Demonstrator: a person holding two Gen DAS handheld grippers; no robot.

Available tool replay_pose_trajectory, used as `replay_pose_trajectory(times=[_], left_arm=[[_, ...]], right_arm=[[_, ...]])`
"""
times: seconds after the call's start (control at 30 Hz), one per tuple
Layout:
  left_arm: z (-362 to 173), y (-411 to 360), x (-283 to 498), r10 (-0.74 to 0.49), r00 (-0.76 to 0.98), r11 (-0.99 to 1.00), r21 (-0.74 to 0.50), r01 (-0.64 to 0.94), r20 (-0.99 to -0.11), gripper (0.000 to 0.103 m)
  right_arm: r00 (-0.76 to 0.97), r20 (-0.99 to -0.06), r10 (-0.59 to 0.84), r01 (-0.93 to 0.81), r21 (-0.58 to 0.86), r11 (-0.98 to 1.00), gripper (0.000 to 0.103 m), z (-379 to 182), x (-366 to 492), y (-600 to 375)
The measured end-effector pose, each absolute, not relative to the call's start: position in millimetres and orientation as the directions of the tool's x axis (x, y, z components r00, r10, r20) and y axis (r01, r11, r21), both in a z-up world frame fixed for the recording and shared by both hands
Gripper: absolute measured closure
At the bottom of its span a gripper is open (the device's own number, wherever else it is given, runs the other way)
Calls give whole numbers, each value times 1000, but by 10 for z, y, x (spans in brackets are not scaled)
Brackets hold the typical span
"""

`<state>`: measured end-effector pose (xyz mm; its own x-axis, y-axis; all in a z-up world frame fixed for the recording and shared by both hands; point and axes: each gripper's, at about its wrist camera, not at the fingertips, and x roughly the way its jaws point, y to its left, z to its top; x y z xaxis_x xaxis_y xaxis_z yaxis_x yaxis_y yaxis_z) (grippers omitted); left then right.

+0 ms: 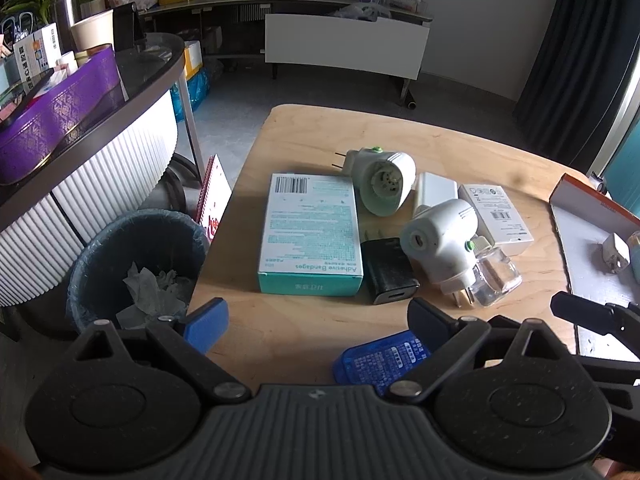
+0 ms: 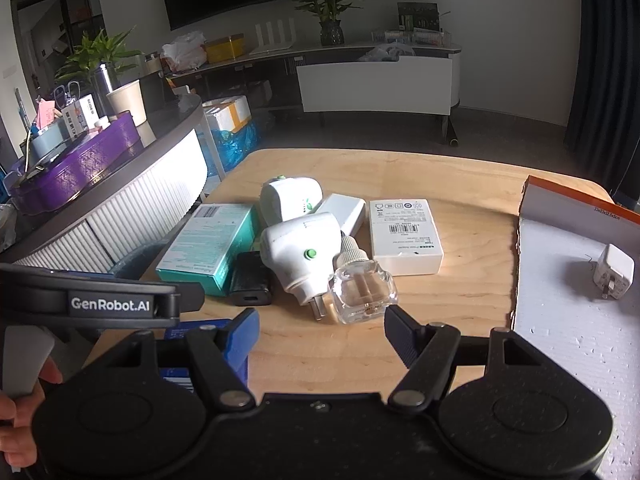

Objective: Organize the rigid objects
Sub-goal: 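Move both tools back toward the remaining items on the table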

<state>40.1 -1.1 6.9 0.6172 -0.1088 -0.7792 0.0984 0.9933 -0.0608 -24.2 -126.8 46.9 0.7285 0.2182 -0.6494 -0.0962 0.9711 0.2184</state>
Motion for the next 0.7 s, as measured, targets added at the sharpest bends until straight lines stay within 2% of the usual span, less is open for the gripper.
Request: replay_pose_trajectory(times=[0.7], left_arm=[[-67,-42,686,-74,604,997,-37,75,-794,3]], right_arm=[[738,-641,214,-62,250,966,21,351,-10,-1493]])
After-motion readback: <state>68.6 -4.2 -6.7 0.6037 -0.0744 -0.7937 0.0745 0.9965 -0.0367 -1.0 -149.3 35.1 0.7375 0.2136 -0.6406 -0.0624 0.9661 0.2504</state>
